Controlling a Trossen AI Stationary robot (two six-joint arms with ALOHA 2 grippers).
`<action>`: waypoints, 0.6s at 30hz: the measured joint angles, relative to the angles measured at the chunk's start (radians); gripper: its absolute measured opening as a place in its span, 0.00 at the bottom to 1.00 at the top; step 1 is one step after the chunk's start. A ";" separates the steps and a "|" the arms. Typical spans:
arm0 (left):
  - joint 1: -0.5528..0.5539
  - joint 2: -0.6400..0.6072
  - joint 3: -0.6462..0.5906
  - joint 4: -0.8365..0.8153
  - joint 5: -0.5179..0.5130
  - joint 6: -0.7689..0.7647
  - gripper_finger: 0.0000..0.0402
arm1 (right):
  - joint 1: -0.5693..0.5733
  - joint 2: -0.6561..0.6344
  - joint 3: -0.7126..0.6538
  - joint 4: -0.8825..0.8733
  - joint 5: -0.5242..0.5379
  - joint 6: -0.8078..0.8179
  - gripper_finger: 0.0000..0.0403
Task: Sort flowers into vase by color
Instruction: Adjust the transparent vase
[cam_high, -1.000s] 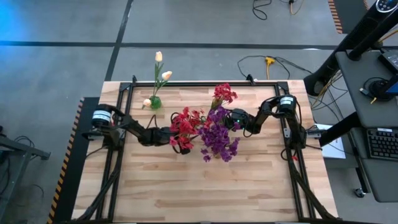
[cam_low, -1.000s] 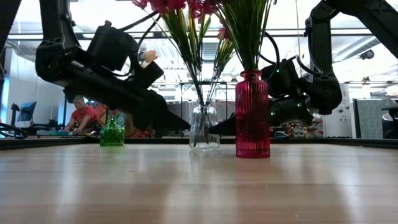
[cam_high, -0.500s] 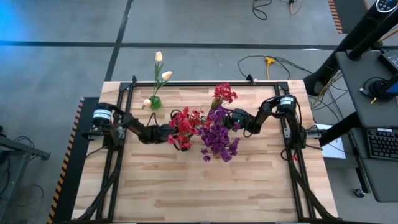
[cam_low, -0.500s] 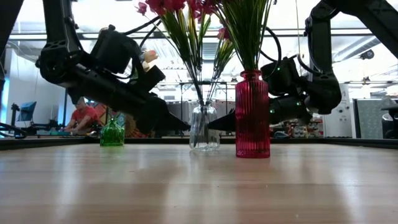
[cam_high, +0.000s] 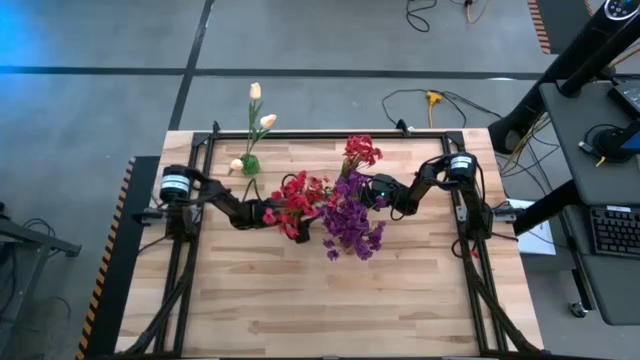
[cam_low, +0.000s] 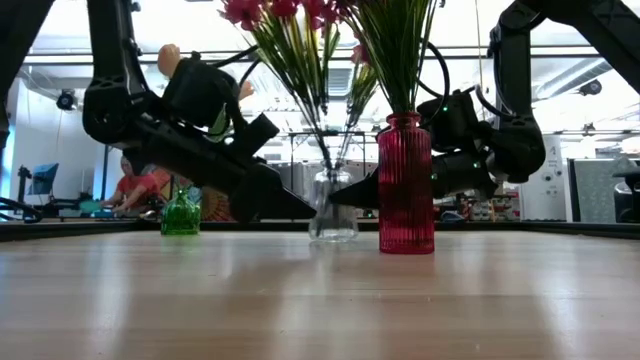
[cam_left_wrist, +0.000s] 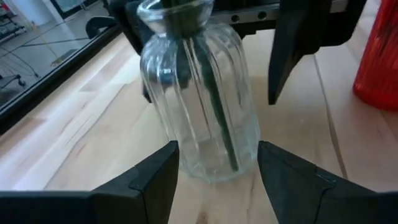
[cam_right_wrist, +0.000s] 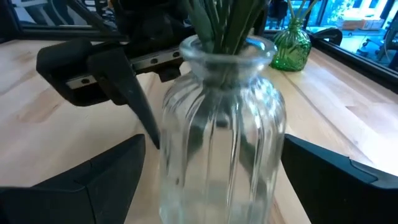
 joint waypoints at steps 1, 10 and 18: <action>0.001 0.005 0.004 0.000 0.006 0.000 0.50 | 0.000 0.000 0.000 0.000 0.000 0.000 0.89; 0.004 0.050 0.043 -0.002 0.031 0.003 0.50 | -0.002 0.001 0.011 -0.035 0.000 0.016 0.89; 0.004 0.047 0.034 -0.002 0.023 -0.004 0.50 | -0.002 0.002 0.009 -0.053 -0.009 0.010 0.83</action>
